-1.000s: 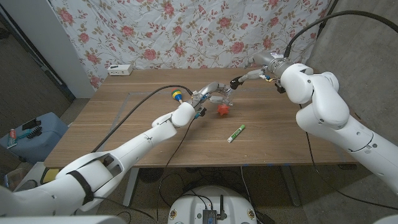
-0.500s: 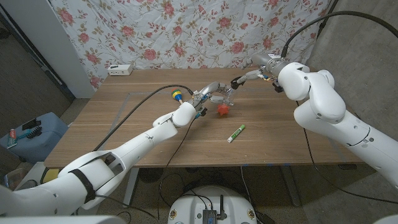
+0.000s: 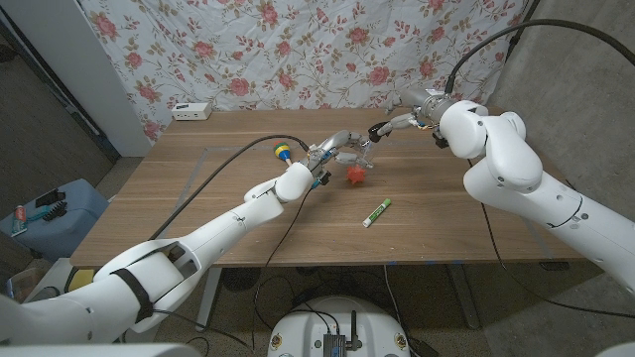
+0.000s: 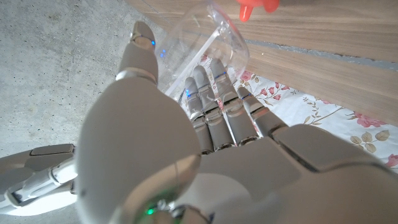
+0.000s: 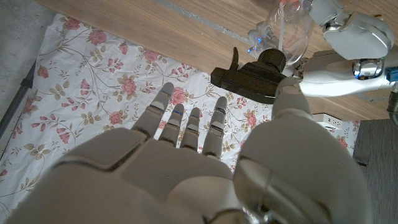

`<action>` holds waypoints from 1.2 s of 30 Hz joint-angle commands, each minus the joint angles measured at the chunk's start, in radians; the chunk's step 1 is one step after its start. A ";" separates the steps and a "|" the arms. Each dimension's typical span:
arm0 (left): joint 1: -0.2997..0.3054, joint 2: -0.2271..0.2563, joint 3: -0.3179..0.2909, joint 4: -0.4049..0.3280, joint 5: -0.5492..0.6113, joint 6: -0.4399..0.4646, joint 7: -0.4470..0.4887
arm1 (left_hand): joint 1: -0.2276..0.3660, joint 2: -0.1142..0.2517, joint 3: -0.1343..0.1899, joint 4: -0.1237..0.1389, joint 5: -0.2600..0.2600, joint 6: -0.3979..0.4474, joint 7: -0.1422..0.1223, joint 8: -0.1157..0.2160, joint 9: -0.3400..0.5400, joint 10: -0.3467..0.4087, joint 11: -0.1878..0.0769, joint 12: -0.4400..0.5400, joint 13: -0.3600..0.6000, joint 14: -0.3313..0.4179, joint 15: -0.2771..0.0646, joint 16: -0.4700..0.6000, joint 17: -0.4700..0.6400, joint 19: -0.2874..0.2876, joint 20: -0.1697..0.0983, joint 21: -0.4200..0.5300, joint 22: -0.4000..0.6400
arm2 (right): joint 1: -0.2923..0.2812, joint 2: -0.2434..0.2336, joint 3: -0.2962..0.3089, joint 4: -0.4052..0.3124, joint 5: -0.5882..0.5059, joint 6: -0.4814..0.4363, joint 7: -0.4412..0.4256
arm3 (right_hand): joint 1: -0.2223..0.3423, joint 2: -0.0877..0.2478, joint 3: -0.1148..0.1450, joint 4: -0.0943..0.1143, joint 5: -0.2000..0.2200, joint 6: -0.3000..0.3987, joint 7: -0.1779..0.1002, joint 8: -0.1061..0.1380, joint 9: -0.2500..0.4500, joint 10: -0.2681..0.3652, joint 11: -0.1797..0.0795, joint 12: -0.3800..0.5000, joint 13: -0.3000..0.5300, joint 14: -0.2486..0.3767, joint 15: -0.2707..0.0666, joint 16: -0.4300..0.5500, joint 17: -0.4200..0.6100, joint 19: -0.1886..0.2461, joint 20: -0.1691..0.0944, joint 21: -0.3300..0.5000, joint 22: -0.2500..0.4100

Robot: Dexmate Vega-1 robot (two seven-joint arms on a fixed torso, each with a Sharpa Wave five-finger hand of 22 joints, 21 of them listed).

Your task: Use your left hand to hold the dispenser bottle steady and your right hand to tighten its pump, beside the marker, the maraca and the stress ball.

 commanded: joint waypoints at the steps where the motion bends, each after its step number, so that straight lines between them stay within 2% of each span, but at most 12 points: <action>1: 0.008 0.007 -0.003 -0.016 0.001 0.008 0.002 | -0.007 0.120 0.128 0.118 0.003 0.221 -0.047 0.005 0.003 0.069 -0.061 0.001 0.001 0.073 -0.132 0.004 0.005 0.006 -0.094 -0.001 0.001 | 0.021 -0.010 -0.040 0.015 -0.008 -0.029 -0.009 | 0.004 -0.006 0.002 0.004 -0.005 0.013 -0.003 0.009 0.005 -0.001 -0.002 0.005 0.002 0.000 -0.001 0.004 0.003 -0.005 -0.004 -0.001 0.004; 9: 0.006 0.009 -0.003 -0.014 0.000 0.002 -0.003 | -0.008 0.119 0.129 0.118 0.003 0.222 -0.048 0.005 0.003 0.070 -0.060 0.000 0.002 0.072 -0.134 0.003 0.005 0.006 -0.093 -0.001 0.001 | 0.028 -0.002 -0.057 0.026 -0.018 -0.037 -0.019 | 0.013 -0.006 0.008 0.004 -0.008 0.037 -0.012 0.023 0.009 0.008 -0.001 0.009 0.002 0.005 -0.005 0.008 0.003 -0.003 -0.007 0.001 0.004; 12: 0.006 0.010 -0.002 -0.015 0.000 0.002 -0.007 | -0.008 0.120 0.130 0.119 0.003 0.223 -0.047 0.005 0.003 0.070 -0.062 -0.001 0.002 0.073 -0.133 0.003 0.004 0.007 -0.093 -0.001 0.001 | 0.032 0.002 -0.057 0.031 -0.012 -0.043 -0.015 | 0.014 -0.005 0.011 0.006 -0.010 0.062 -0.016 0.036 0.012 0.014 0.000 0.012 0.002 0.007 -0.006 0.009 0.004 -0.002 -0.009 0.001 0.004; 21: 0.013 0.017 -0.006 -0.028 -0.003 0.012 -0.012 | -0.006 0.121 0.132 0.118 0.004 0.226 -0.046 0.005 0.003 0.072 -0.061 -0.002 0.003 0.071 -0.134 0.004 0.006 0.006 -0.092 -0.001 0.001 | 0.058 0.003 -0.077 0.031 -0.020 -0.072 0.020 | 0.007 -0.003 0.015 0.014 -0.015 0.126 -0.006 0.068 0.020 0.022 0.004 0.014 0.003 0.010 -0.007 0.012 0.005 -0.001 -0.016 0.003 0.003; 26: 0.012 0.016 -0.005 -0.022 -0.003 0.008 -0.013 | -0.004 0.121 0.135 0.116 0.005 0.227 -0.048 0.005 0.003 0.074 -0.063 -0.002 0.003 0.072 -0.135 0.003 0.004 0.007 -0.092 -0.001 0.001 | 0.083 0.015 -0.095 0.042 -0.017 -0.101 0.057 | -0.002 0.001 0.015 0.021 -0.016 0.133 0.001 0.072 0.023 0.026 0.008 0.015 0.003 0.012 -0.008 0.013 0.007 0.000 -0.018 0.003 0.003; 36: 0.009 0.012 -0.004 -0.013 -0.006 0.007 -0.015 | -0.004 0.120 0.136 0.116 0.005 0.229 -0.046 0.005 0.003 0.072 -0.062 -0.005 0.005 0.071 -0.135 0.004 0.006 0.006 -0.092 -0.001 0.001 | 0.098 0.018 -0.112 0.047 0.001 -0.126 0.041 | -0.026 0.004 0.014 0.032 -0.017 0.191 0.005 0.101 0.030 0.038 0.018 0.018 0.002 0.020 -0.004 0.017 0.008 0.004 -0.020 0.004 0.003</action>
